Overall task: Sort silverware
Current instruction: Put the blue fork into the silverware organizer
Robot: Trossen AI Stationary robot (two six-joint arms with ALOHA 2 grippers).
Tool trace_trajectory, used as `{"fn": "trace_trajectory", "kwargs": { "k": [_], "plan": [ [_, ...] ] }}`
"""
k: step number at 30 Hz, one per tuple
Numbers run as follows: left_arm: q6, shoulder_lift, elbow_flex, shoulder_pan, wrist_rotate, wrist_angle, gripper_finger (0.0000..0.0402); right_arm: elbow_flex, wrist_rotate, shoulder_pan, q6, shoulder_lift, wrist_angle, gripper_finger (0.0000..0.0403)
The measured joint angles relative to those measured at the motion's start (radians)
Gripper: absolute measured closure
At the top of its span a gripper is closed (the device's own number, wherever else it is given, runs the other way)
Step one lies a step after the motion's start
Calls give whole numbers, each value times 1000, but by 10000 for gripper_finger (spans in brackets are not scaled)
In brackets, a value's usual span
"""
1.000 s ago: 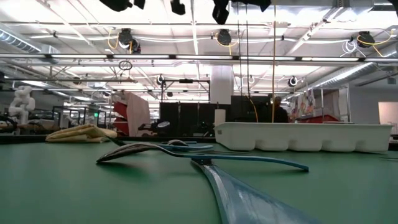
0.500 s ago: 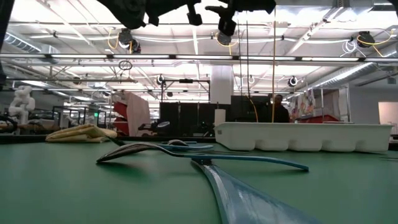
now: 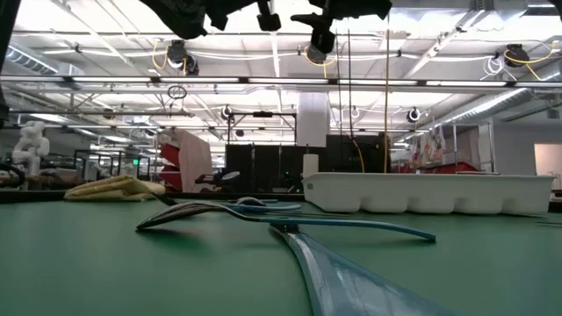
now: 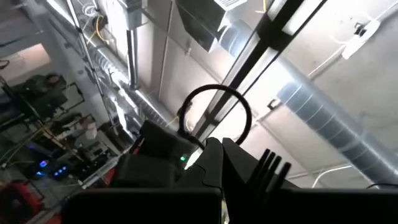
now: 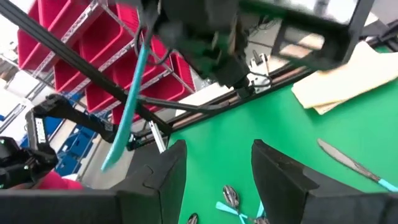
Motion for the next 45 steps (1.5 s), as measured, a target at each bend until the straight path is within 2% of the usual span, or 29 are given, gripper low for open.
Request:
{"fn": "trace_trajectory", "kwargs": {
  "k": [4, 10, 19, 32, 37, 42, 45],
  "plan": [
    [32, 1, 0, -11, -39, -25, 402, 0, -2, 0, 19, -12, 15, 236],
    [43, 1, 0, -23, -168, -68, 402, 0, -30, 0, 18, -37, 13, 236],
    [91, 1, 0, -31, -269, -82, 402, 0, -29, 1, 13, -39, 1, 236],
    [101, 6, 0, -37, -267, -85, 402, 0, -27, 13, 24, -18, 14, 236],
    [98, 8, 0, -38, -232, -95, 402, 0, -37, 17, 21, -12, 8, 236],
    [95, 8, 0, -40, -156, -95, 402, 0, -134, 14, 34, -12, 7, 236],
    [95, 8, 0, -42, -143, -113, 402, 0, -167, 13, 52, -13, 7, 236]
  ]
}}
